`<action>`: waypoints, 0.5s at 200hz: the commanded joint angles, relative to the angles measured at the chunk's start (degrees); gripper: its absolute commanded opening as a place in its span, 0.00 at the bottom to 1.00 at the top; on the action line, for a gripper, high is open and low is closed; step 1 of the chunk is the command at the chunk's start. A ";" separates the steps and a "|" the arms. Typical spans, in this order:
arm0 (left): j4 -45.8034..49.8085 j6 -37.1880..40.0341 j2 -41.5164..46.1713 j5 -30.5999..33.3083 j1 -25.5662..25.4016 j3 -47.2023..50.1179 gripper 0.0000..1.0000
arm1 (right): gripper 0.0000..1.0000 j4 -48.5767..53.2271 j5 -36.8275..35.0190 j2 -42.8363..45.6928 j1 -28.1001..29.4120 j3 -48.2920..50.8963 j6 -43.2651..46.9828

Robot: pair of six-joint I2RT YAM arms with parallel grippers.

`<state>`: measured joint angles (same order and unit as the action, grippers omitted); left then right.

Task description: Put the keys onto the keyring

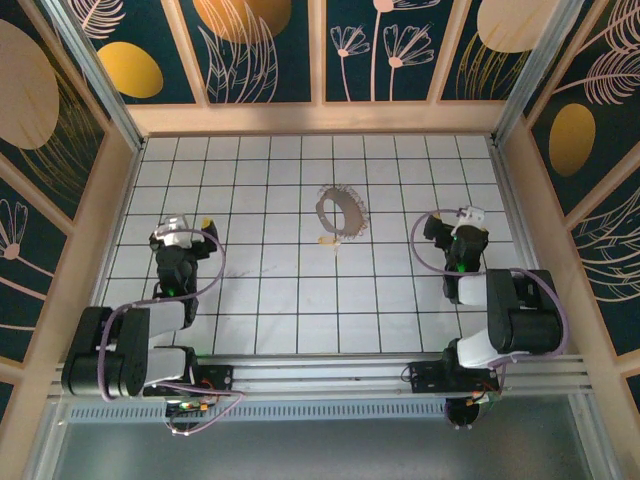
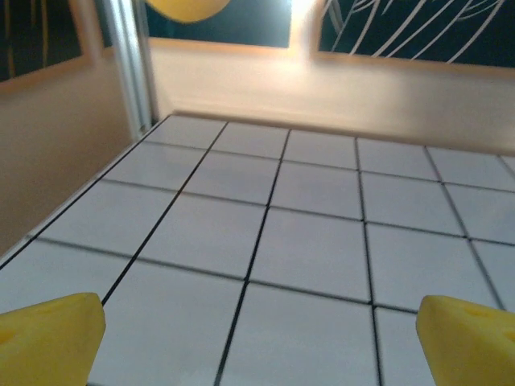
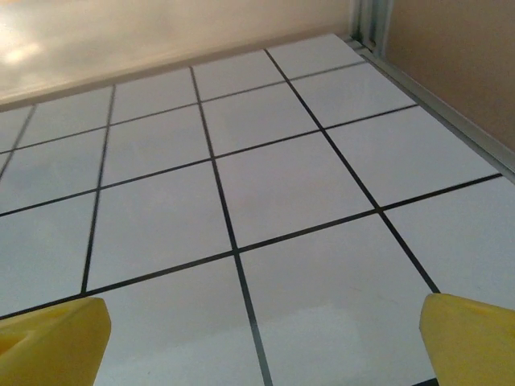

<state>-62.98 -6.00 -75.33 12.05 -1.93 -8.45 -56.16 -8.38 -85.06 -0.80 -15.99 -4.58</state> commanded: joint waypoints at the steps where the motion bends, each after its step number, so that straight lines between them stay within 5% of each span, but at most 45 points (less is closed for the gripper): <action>1: -15.23 0.66 -3.96 -1.57 1.06 1.63 0.98 | 0.99 -19.87 4.59 -3.83 -0.61 4.24 2.88; 36: -19.48 2.55 -12.20 -6.82 1.14 -0.56 0.98 | 0.99 -15.27 10.33 -3.01 -1.87 2.73 3.27; 50: -11.66 3.12 -11.48 -7.81 1.17 -3.86 0.99 | 0.99 -15.07 10.93 -2.98 -2.10 2.65 3.17; 100: -8.91 1.67 -12.22 -7.49 2.10 -5.84 0.99 | 0.99 -14.94 9.24 -3.13 -1.18 2.43 3.69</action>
<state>-72.93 -4.49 -87.02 5.30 -0.36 -13.47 -68.03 0.54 -87.99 -2.52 -12.64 -1.80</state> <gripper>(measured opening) 0.988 0.987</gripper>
